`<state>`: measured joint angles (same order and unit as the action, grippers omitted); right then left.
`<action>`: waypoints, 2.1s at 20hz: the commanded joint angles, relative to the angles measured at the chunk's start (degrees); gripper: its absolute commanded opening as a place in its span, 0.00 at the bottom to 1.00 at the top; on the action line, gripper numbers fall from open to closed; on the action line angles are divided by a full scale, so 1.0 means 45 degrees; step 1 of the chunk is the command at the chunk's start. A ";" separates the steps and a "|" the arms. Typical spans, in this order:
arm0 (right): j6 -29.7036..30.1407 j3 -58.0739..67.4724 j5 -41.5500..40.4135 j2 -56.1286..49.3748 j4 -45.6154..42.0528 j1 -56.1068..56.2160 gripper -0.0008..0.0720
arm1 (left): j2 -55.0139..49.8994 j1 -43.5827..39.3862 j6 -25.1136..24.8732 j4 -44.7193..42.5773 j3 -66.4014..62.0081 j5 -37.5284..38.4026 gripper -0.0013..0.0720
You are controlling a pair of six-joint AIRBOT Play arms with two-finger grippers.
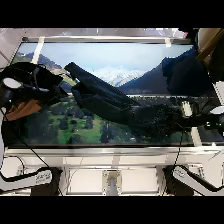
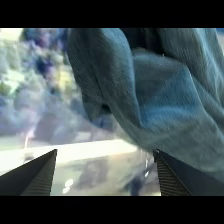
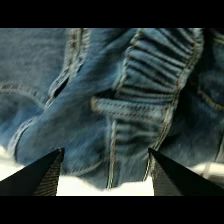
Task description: Fold the clothes and pants, and hang the long-sleeved shirts on hangers.
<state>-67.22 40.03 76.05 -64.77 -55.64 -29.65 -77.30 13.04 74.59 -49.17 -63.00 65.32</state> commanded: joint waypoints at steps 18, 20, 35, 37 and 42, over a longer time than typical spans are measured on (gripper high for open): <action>0.0340 -0.0520 -0.1651 -0.0539 0.0622 0.0505 0.83 | -0.2380 -0.3249 0.0243 0.2764 0.0636 -0.6853 0.95; 0.0554 -0.0520 -0.1836 -0.0787 0.0743 0.1214 0.83 | -0.2492 -0.3274 0.0233 0.2754 0.0631 -0.6868 0.44; 0.0767 0.8262 -0.0102 0.0763 0.0457 0.0957 0.09 | 0.4585 -0.1059 0.0189 0.0107 -0.0146 -0.4371 0.04; 0.0772 0.9768 0.1035 0.0831 0.0364 0.0971 0.09 | 0.5741 -0.1156 0.0199 -0.1010 -0.0146 -0.2686 0.04; 0.0763 1.0375 0.0952 0.1418 -0.0359 0.0967 0.09 | 0.7689 -0.1156 0.0918 -0.4085 0.0345 0.3415 0.04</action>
<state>-63.61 84.29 78.39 -59.33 -55.09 -25.41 -47.66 7.84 76.95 -59.35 -62.92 63.92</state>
